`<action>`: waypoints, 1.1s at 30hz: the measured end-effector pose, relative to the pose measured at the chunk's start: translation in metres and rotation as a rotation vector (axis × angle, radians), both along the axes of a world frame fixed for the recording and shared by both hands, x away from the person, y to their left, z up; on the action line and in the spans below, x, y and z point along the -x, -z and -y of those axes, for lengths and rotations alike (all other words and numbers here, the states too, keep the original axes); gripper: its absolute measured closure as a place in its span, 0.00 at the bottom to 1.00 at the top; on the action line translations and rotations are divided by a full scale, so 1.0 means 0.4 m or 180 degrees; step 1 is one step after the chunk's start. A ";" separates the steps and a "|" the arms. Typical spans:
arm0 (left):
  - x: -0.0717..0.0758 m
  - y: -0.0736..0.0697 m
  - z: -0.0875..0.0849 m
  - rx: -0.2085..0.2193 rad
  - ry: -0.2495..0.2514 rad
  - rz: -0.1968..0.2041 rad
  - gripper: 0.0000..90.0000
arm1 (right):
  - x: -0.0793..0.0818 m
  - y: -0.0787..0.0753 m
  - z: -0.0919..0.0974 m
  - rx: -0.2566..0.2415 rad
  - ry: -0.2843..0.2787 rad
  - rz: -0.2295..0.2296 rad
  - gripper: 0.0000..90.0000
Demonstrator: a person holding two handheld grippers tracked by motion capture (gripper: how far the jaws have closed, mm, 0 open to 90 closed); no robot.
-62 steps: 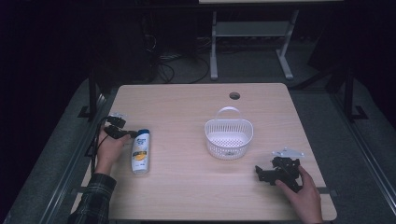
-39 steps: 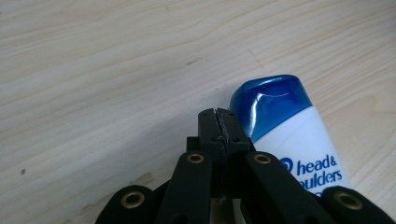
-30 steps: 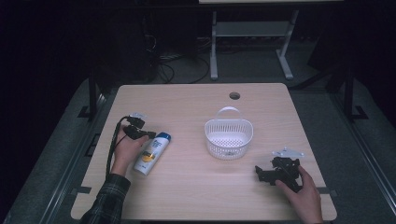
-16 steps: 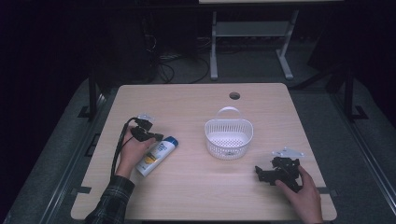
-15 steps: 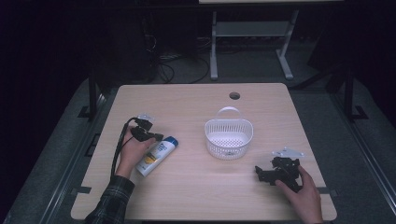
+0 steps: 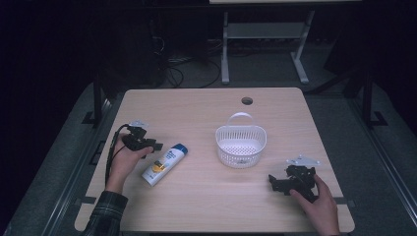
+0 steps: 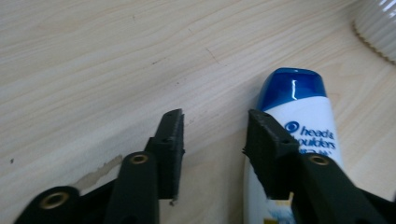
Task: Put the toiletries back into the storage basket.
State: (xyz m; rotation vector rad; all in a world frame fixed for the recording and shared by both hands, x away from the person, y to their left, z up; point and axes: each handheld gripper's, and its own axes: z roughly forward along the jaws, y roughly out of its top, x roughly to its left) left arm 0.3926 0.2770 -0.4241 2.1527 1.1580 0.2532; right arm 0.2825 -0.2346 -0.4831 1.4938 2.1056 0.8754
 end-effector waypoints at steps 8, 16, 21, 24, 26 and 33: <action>0.029 -0.040 0.001 0.0039 0.0054 -0.0023 0.44 | 0.001 0.000 0.000 -0.0004 -0.0004 0.0004 0.00; 0.041 -0.052 0.038 0.0008 0.0220 -0.0026 0.42 | 0.001 0.000 -0.001 -0.0005 -0.0007 0.0004 0.00; 0.042 -0.051 0.073 -0.0031 0.0344 -0.0060 0.41 | 0.001 0.000 -0.001 -0.0005 -0.0011 0.0003 0.00; 0.042 -0.046 0.093 -0.0080 0.0402 -0.0092 0.40 | 0.001 0.000 -0.001 -0.0006 -0.0012 0.0002 0.00; 0.041 -0.041 0.104 -0.0105 0.0439 -0.0103 0.39 | 0.001 0.000 -0.001 -0.0007 -0.0012 0.0002 0.00; 0.027 -0.026 0.133 -0.0245 0.0474 -0.0142 0.36 | 0.001 0.000 -0.001 -0.0007 -0.0013 0.0003 0.00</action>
